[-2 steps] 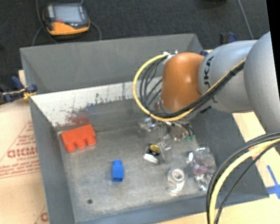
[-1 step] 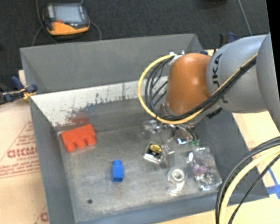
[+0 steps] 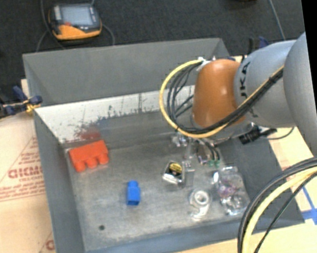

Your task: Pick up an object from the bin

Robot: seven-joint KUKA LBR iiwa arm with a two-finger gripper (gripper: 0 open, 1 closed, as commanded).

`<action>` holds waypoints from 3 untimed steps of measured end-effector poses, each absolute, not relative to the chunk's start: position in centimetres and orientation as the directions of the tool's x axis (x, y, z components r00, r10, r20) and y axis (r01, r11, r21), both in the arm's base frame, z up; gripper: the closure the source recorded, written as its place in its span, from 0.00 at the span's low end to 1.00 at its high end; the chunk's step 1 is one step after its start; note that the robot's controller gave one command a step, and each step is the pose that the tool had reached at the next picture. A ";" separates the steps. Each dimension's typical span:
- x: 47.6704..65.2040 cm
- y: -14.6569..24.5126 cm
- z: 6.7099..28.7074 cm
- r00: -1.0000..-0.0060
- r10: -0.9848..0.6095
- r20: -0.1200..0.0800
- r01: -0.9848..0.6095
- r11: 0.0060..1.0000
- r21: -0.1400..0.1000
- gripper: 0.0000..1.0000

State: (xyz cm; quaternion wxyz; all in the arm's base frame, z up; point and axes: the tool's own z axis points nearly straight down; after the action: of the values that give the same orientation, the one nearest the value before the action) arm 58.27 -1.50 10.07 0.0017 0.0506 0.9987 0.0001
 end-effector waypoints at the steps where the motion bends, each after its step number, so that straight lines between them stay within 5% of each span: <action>1: 57.9 -1.4 6.9 -0.990 0.144 0.000 0.144 0.990 0.001 0.00; 2: 58.0 -1.6 7.0 -0.990 0.141 -0.003 0.141 0.990 -0.001 0.00; 3: 58.1 -1.6 7.1 -0.990 0.139 -0.004 0.139 0.990 -0.001 1.00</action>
Offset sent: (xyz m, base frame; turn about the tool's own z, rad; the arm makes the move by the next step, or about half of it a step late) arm -0.0036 0.0014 -0.0307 0.0453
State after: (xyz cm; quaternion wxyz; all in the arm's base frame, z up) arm 58.09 -1.58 7.05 0.0021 0.0697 0.9976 -0.0006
